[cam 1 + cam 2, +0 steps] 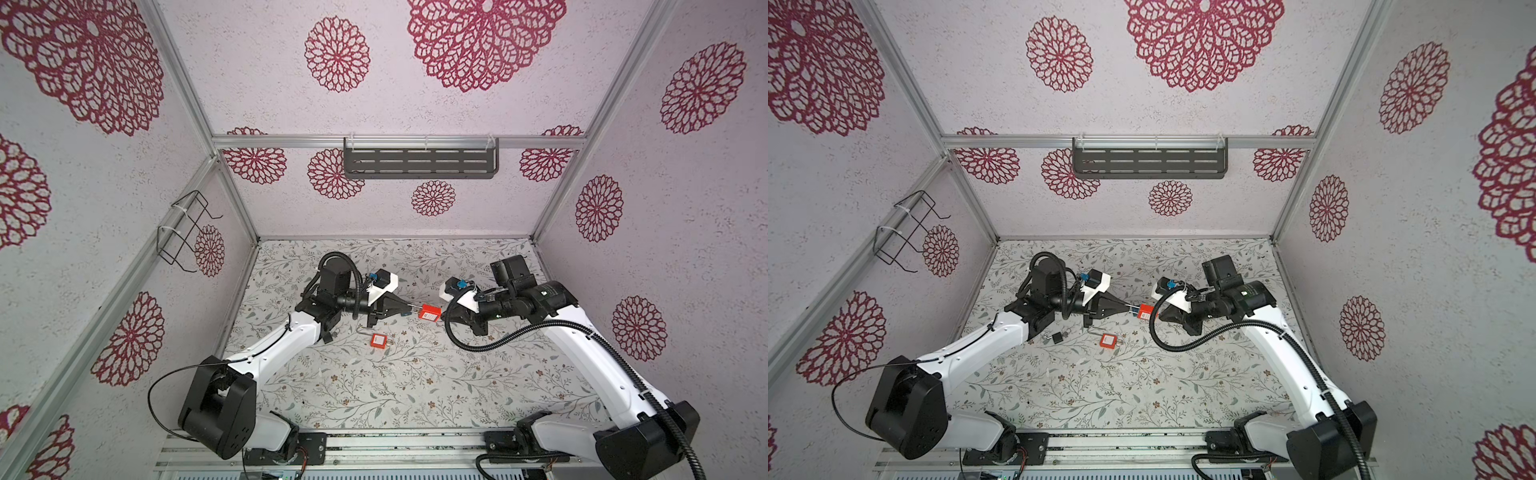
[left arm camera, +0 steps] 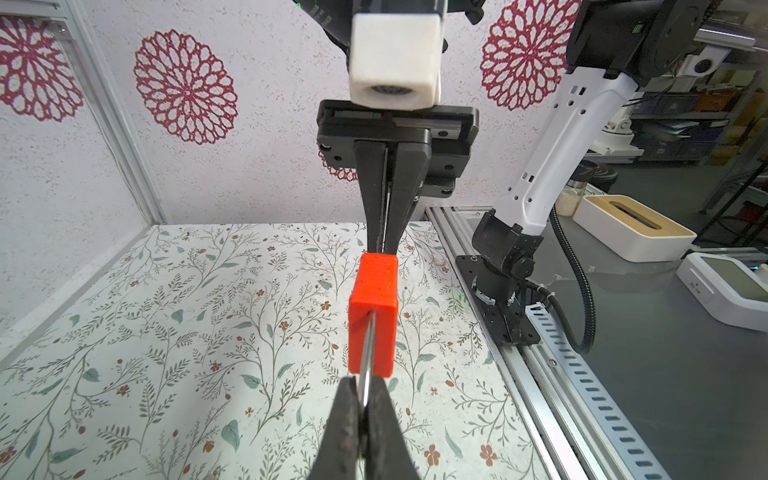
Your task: Lock with the key
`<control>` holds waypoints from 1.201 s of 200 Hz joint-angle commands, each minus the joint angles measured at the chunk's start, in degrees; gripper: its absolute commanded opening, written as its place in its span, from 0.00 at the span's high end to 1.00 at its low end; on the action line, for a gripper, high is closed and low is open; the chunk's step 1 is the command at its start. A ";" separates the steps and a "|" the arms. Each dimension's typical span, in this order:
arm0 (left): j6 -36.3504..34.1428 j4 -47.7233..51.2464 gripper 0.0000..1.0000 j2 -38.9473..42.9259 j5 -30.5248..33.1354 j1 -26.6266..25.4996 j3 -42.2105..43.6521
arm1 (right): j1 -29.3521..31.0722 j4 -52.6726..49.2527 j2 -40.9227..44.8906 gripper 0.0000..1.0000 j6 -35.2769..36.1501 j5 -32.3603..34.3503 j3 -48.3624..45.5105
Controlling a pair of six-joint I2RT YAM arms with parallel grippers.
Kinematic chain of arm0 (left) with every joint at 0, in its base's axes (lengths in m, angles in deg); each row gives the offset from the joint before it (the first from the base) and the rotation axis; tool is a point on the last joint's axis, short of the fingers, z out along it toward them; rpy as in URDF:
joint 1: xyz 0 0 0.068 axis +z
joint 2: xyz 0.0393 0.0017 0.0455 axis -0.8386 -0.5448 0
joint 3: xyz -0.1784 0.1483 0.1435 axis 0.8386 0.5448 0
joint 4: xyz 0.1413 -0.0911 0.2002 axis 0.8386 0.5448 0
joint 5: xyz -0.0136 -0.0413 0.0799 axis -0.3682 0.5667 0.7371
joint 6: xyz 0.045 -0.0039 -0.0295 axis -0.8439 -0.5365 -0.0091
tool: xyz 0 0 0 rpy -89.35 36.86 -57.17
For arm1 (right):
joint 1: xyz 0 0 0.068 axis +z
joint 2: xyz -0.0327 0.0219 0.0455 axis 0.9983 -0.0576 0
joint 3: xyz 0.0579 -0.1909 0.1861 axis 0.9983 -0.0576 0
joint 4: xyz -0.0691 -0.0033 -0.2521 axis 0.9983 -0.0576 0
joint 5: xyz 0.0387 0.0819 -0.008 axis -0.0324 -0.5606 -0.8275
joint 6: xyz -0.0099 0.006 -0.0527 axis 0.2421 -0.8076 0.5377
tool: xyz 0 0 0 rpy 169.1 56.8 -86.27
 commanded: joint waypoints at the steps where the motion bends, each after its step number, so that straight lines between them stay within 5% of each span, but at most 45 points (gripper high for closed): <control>1: -1.41 -0.81 1.00 1.97 -0.78 0.57 0.07 | -0.48 -4.70 -1.82 1.00 -1.59 -1.51 2.53; 74: -1.18 0.38 1.00 1.56 -1.68 2.15 -0.58 | -0.50 -4.93 -1.13 1.00 -1.06 1.38 2.68; 126: 0.80 0.53 1.00 -0.31 -5.00 2.72 -2.03 | -0.33 7.96 6.03 1.00 -2.52 6.18 -3.28; 201: 1.01 0.72 1.00 -1.64 -5.53 2.73 -3.29 | 1.25 11.87 9.93 1.00 -0.80 11.67 -6.77; 240: -0.57 0.72 1.00 -0.97 -4.97 2.75 -2.68 | 1.57 10.29 8.67 1.00 -3.54 8.44 -6.16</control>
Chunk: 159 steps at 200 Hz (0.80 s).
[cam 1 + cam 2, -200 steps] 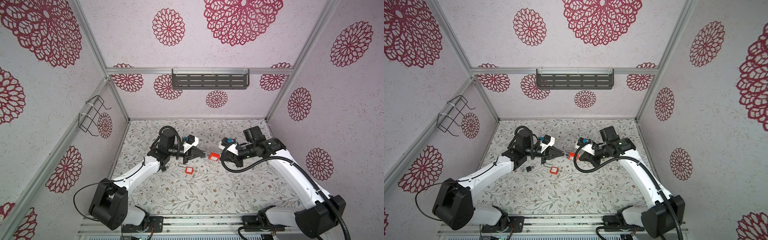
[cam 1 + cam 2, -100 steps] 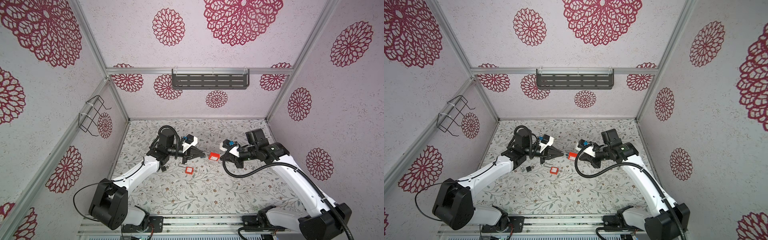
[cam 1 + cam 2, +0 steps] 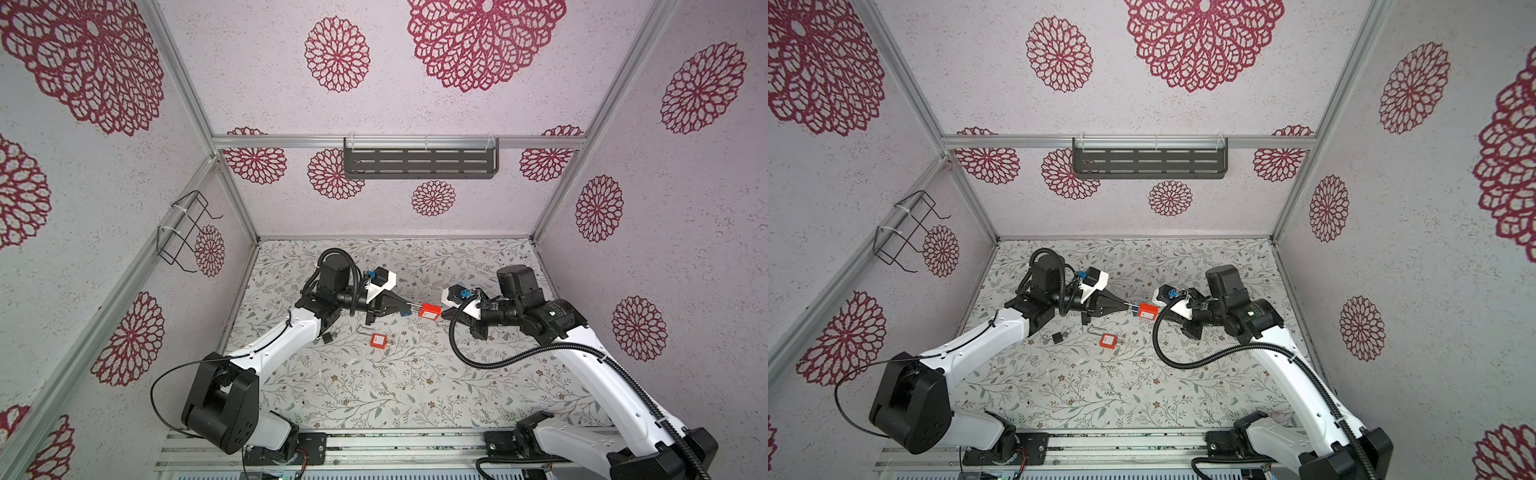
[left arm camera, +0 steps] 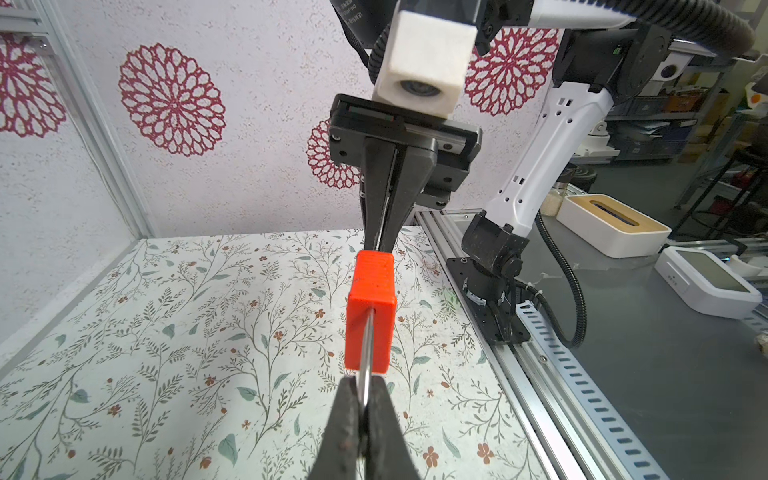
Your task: Lock with the key
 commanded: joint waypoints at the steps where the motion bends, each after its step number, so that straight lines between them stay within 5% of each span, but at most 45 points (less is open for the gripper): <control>1: 0.22 0.41 1.00 0.78 -0.92 1.40 -0.73 | -0.59 -1.50 0.13 1.00 -1.24 2.11 1.61; 95: -6.19 1.19 1.00 1.95 0.08 1.02 -0.21 | -0.74 -17.66 -8.43 1.00 -5.45 -7.73 9.34; 159: -5.58 7.09 1.00 1.05 -3.24 2.47 -2.00 | -0.87 -11.65 -3.07 1.00 -3.89 -1.49 6.06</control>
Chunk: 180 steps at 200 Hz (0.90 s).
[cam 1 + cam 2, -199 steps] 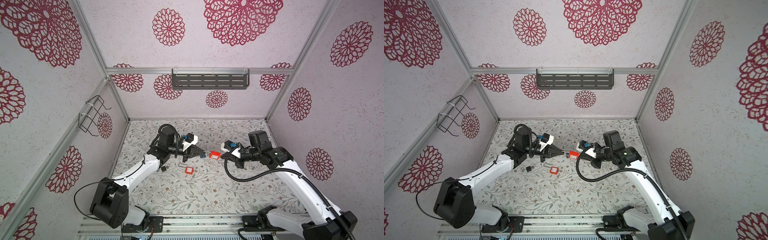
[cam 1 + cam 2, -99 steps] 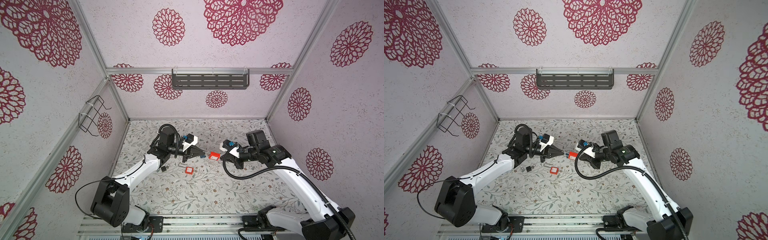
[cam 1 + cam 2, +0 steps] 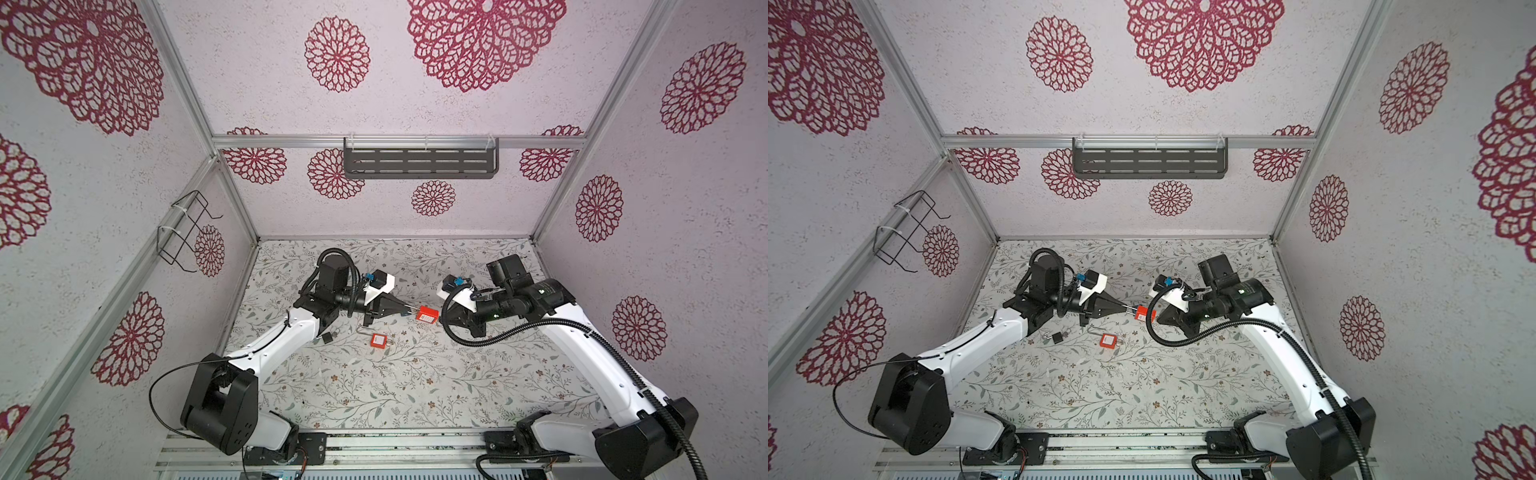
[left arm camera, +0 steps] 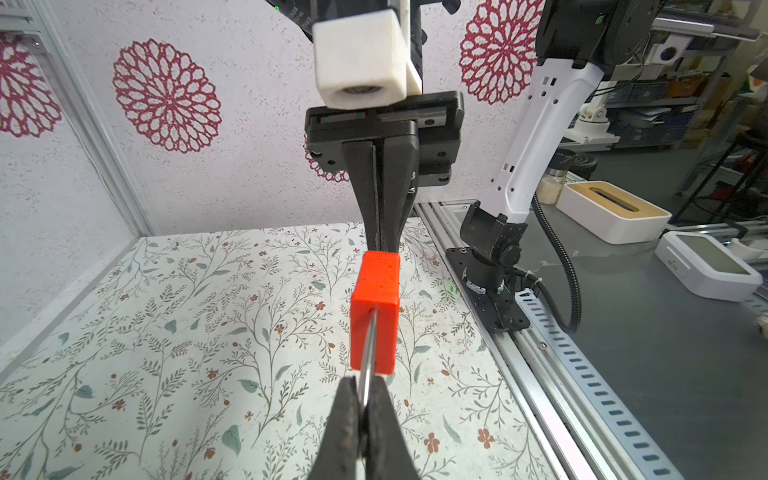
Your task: Lock with the key
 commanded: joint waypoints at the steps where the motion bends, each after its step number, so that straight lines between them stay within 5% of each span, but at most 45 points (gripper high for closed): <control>1: -0.87 2.89 1.00 0.71 -2.25 1.73 -1.98 | -0.38 1.01 4.98 1.00 -0.21 3.81 -2.27; 124: -1.94 6.12 1.00 0.39 -2.20 2.75 -3.88 | -0.37 1.08 7.06 1.00 1.47 7.28 -6.13; 146: -8.57 15.79 1.00 0.16 -1.46 4.24 -6.65 | -0.38 4.73 8.86 1.00 -2.02 8.42 -8.46; 180: -26.83 43.61 1.00 -3.97 3.25 4.53 -16.25 | -0.36 14.14 12.93 1.00 -12.64 12.99 -14.52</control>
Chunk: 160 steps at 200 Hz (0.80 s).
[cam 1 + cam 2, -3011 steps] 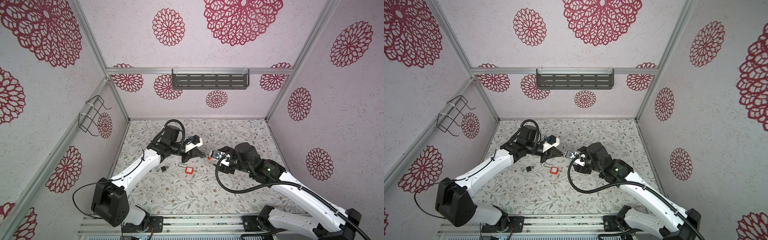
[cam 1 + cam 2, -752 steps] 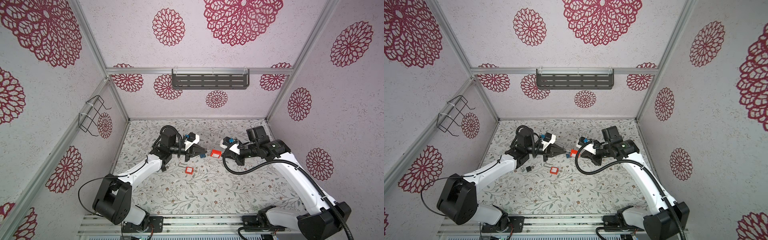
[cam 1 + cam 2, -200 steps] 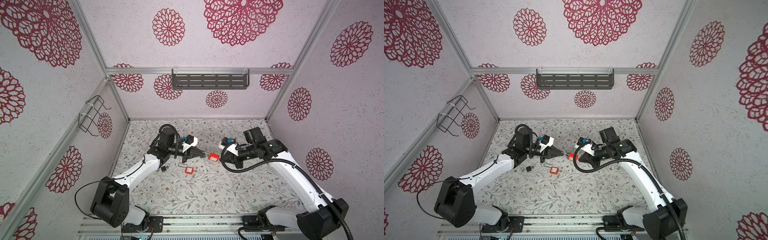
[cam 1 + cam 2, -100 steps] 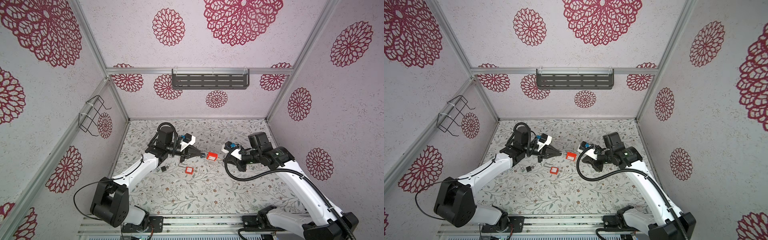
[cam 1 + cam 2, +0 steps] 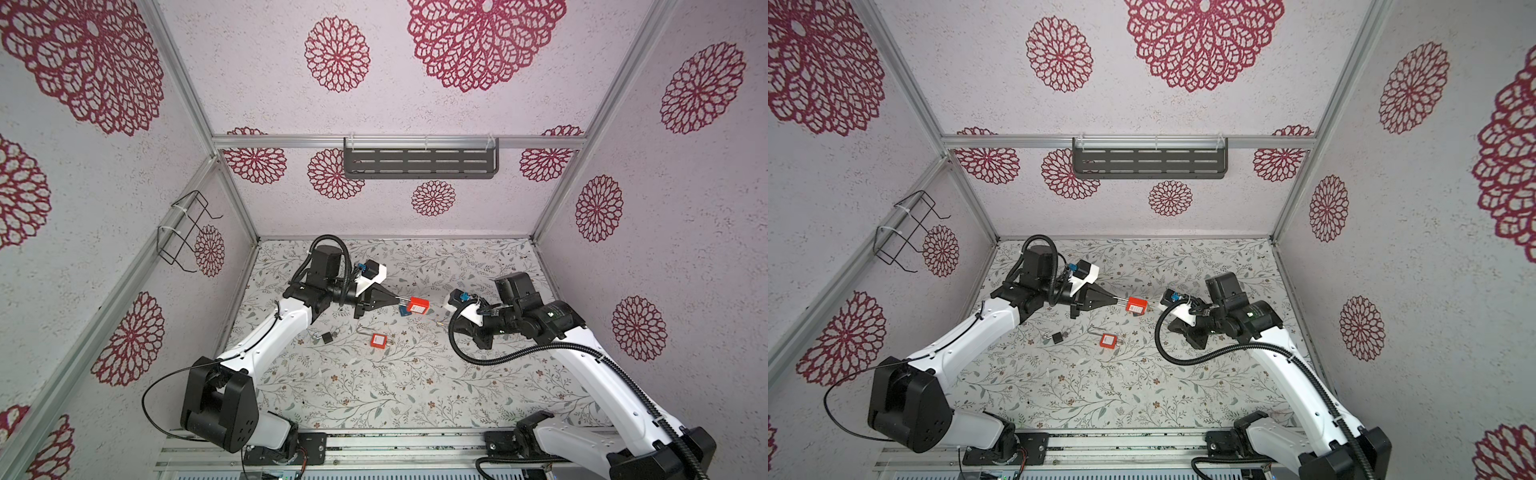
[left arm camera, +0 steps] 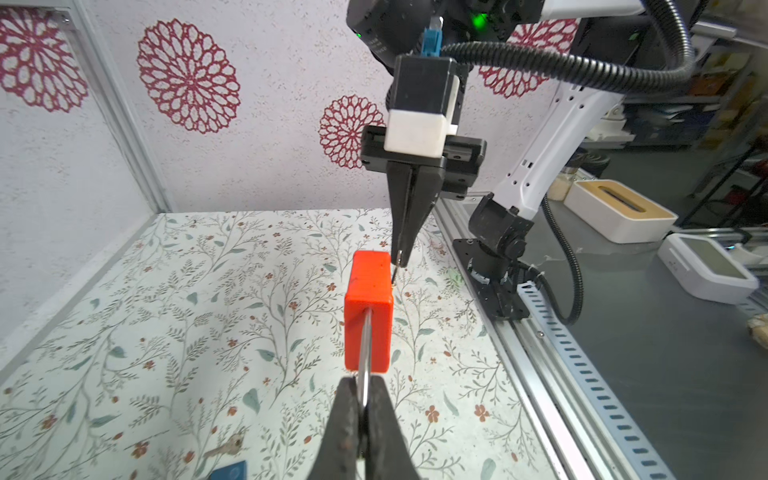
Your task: Lock with the key
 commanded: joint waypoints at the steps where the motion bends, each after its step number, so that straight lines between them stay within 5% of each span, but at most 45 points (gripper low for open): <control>1: -15.68 22.88 1.00 -3.20 2.92 0.38 -6.53 | -0.24 8.01 3.83 1.00 -9.91 3.56 -2.84; 49: -26.30 42.65 1.00 -10.80 9.52 -0.18 -17.36 | 1.18 27.00 8.15 1.00 -31.67 3.25 -14.99; 123: -26.85 51.80 1.00 -21.75 27.00 -2.75 -29.62 | 2.89 34.26 12.32 1.00 -40.54 12.50 -23.23; 160: -26.09 54.55 1.00 -29.15 29.05 -6.18 -35.64 | 2.89 34.35 14.11 1.00 -43.59 17.62 -25.33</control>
